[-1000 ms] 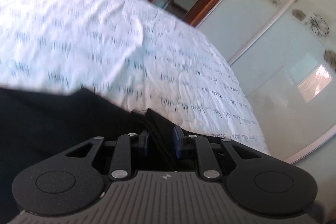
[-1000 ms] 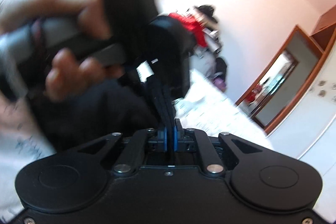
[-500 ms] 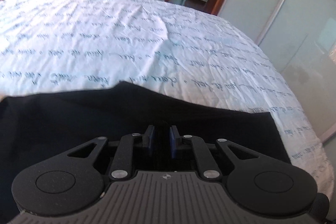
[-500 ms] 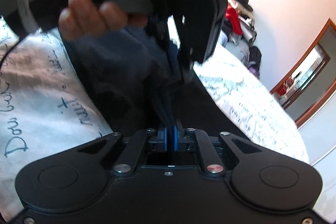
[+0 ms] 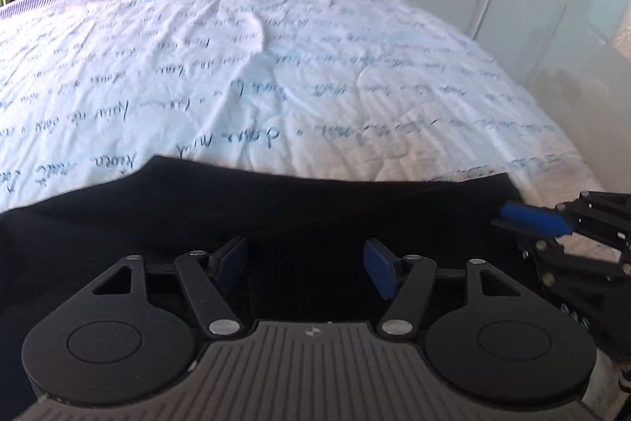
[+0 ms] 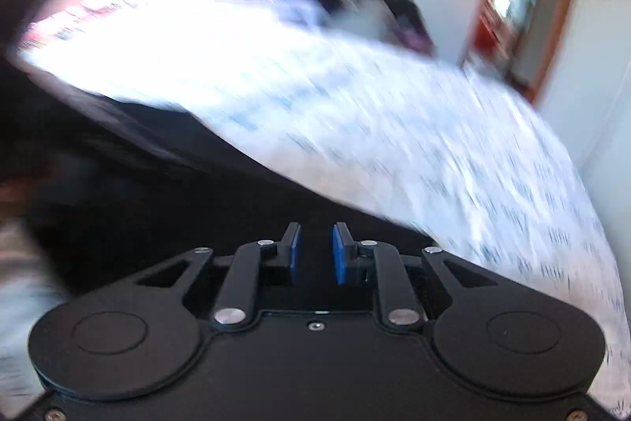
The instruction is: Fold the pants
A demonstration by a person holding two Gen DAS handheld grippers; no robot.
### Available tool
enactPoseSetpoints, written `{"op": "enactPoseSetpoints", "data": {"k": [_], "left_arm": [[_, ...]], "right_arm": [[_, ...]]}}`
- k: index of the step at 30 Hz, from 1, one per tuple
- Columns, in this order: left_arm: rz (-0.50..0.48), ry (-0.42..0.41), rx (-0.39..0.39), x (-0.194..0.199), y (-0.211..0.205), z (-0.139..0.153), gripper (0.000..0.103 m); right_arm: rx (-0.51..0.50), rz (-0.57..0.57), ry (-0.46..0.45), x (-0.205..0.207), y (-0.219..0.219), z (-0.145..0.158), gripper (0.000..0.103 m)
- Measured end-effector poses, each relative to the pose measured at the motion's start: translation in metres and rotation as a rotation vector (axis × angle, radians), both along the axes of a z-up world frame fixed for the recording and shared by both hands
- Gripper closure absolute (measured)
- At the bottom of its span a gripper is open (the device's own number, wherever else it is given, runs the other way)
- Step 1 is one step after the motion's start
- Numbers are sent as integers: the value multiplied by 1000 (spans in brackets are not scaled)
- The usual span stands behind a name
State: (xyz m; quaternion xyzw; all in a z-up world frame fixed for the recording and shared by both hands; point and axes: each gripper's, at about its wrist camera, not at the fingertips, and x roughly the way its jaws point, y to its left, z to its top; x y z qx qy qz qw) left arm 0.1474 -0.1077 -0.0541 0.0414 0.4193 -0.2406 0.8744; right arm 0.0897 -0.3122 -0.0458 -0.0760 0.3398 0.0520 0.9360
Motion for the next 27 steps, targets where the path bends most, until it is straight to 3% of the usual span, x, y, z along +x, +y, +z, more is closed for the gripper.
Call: {"op": "enactPoseSetpoints", "data": {"k": [4,7,10,14,18,22,24,27], "left_arm": [[40,-22,-20,-3,6,9,40],[1,-61,3,-23,10,21,39],[-31,-42,21,-41,12,11,35],[-24,-90,87,-49,3,0,37],[-55,-105,56,-69,8,12,33],[-54,-127,119,-81,3,-3,30],[-26,-135,98,-89,4,4,31],[-32,-118,42,-99,6,9,26]], "right_arm": [[20,-35,14,9,-7,-6,86],[11,-21,-35,-33,0,2,78],[-19,11,-4,-85,18,-9,73],[25,-33,14,-84,14,-26,73],[16,-56,-33,-97,12,-16,71],[25,-73,12,-97,8,-42,70],[40,-99,-11,-103,8,-35,69],[49,-89,-55,-109,10,-27,59]]}}
